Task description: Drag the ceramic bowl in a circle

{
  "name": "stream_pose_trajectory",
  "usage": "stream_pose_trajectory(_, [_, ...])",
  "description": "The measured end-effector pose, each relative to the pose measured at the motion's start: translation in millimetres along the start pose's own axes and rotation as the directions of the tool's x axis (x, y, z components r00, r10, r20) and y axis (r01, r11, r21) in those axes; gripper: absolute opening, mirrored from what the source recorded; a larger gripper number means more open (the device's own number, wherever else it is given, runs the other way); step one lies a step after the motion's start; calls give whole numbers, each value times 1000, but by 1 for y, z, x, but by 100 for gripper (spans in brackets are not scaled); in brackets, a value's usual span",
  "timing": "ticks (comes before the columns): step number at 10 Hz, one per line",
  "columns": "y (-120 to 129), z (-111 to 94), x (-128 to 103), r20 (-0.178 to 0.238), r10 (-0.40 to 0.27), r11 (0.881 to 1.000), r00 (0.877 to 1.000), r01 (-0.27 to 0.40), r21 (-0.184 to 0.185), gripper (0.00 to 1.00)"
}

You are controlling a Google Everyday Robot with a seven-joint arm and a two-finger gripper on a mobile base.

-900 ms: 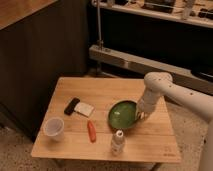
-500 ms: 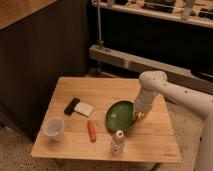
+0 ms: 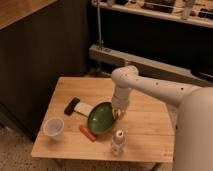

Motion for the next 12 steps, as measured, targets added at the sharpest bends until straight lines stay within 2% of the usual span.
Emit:
stream_pose_trajectory(2, [-26,-11,21,15,-3,1000,1000,3,6,0])
stream_pose_trajectory(4, [-40,-30,59,41,16,998,999,-18,60,0])
stream_pose_trajectory(6, [-33,-45,94,68,54,990,996,-62,124,0])
stream_pose_trajectory(7, [-20,-52,114,83,84,984,993,-96,152,0])
stream_pose_trajectory(9, [-2,-60,134,91,114,976,989,-128,177,0])
stream_pose_trajectory(12, [2,-64,141,91,120,974,989,-135,184,0])
